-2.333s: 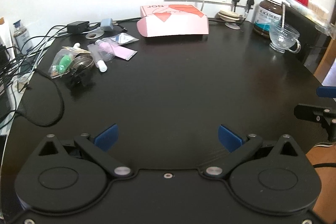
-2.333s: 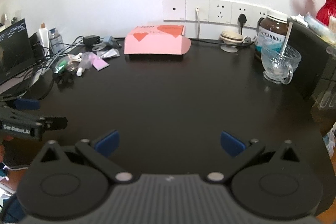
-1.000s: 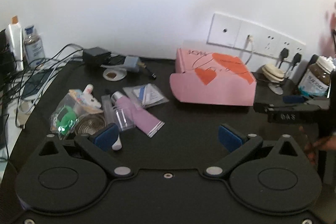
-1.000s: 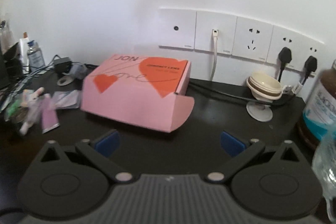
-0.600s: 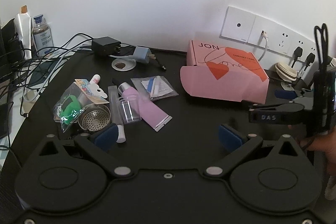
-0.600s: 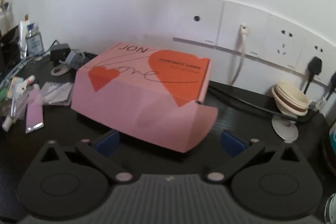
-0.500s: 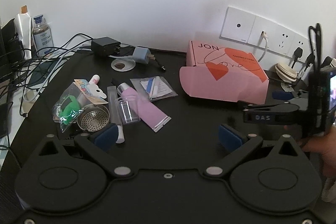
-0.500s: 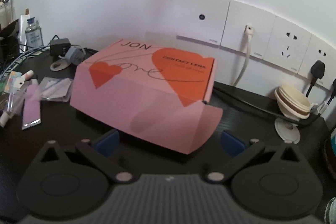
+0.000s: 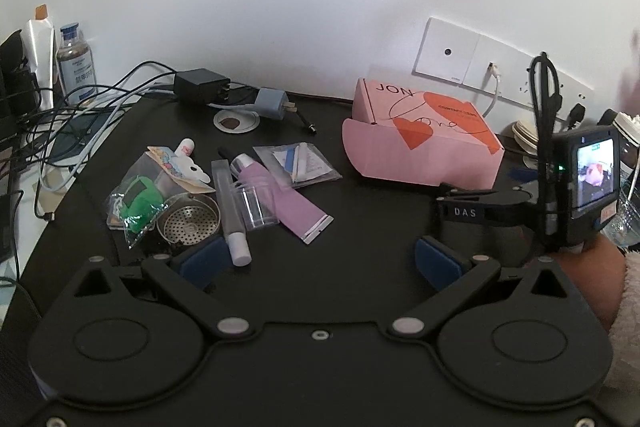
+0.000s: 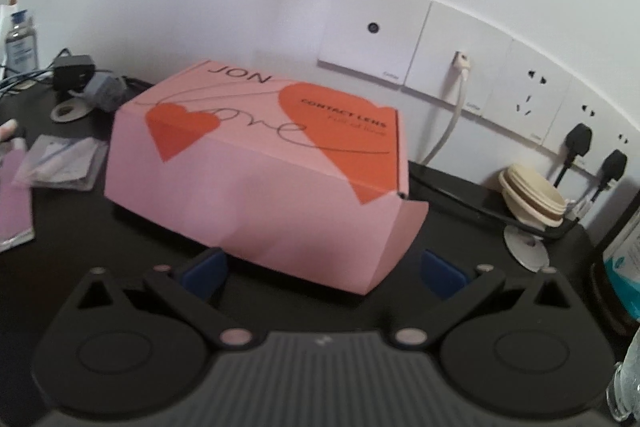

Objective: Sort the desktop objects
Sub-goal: 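Bring both grippers back toward the pink box on the desk, then lift the pink box lid open with the right gripper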

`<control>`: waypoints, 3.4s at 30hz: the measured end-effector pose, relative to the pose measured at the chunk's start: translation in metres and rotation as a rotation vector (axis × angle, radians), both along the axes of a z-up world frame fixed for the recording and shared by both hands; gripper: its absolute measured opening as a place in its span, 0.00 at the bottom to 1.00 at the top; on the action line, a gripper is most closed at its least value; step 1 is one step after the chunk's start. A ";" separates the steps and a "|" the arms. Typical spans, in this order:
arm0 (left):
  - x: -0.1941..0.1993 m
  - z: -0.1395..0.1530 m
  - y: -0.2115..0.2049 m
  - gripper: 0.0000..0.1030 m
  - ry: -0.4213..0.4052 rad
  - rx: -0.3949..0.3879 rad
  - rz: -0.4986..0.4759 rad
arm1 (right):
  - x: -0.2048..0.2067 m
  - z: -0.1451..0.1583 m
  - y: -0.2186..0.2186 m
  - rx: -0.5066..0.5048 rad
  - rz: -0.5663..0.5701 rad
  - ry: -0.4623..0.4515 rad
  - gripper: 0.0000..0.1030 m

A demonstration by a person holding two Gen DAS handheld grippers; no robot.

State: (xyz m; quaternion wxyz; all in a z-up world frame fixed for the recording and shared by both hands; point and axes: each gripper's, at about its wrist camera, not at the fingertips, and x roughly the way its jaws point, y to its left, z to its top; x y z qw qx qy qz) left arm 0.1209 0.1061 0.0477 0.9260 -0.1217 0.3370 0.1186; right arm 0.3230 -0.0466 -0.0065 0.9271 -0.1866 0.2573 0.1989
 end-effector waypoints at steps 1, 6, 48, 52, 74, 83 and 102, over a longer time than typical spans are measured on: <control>-0.001 0.000 0.001 1.00 0.000 -0.001 -0.003 | -0.001 0.001 0.002 -0.010 -0.012 -0.017 0.99; -0.002 -0.001 0.006 1.00 -0.001 -0.019 -0.008 | -0.019 0.013 0.006 -0.043 -0.007 -0.164 1.00; 0.007 -0.002 0.004 1.00 -0.005 -0.025 -0.003 | 0.027 0.040 0.039 -0.197 -0.053 -0.180 0.99; 0.010 0.000 0.000 1.00 -0.014 -0.014 -0.017 | 0.034 0.049 0.020 -0.098 -0.044 -0.003 0.99; -0.013 -0.013 -0.015 1.00 -0.011 -0.033 -0.106 | -0.067 0.045 -0.033 -0.046 0.019 0.203 0.99; -0.008 -0.012 -0.019 1.00 -0.022 -0.015 -0.115 | -0.092 0.040 -0.048 0.005 0.062 0.245 0.99; 0.003 -0.033 -0.038 1.00 0.103 0.179 -0.139 | -0.068 0.109 -0.049 0.156 0.159 0.174 0.99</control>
